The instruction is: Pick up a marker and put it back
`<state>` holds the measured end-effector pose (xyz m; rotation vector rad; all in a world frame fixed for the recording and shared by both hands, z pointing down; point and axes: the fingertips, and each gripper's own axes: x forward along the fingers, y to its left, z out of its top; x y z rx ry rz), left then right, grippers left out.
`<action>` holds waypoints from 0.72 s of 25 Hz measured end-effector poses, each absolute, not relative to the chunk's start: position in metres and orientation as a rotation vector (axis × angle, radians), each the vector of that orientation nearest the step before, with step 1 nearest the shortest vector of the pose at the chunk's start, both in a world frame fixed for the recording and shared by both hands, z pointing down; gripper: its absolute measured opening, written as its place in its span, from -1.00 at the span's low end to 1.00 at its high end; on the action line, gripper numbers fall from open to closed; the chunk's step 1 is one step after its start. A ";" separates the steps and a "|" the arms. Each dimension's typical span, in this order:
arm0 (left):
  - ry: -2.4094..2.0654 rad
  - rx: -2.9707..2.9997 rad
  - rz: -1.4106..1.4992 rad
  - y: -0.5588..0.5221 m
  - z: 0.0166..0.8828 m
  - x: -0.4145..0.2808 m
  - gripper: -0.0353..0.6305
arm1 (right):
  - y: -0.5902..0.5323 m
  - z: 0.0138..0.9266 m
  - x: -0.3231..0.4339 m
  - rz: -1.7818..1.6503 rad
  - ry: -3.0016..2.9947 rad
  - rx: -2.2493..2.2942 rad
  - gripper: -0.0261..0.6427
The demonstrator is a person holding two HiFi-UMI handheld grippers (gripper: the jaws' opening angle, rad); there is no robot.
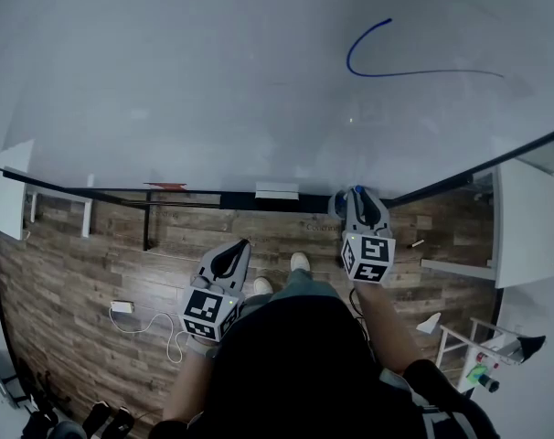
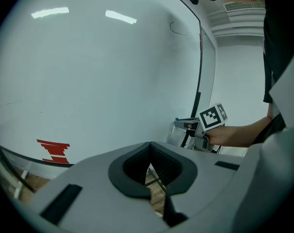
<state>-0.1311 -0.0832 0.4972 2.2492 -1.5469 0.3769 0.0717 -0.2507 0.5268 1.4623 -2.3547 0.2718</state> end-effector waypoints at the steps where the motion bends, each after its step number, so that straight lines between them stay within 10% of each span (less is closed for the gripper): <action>1: -1.548 2.249 0.376 -0.084 0.497 -0.131 -0.83 | -0.251 0.527 0.071 0.277 -2.359 1.459 -0.64; 18: -1.488 2.366 0.332 -0.097 0.486 -0.118 -0.83 | -0.229 0.456 0.082 0.181 -2.482 1.482 -0.65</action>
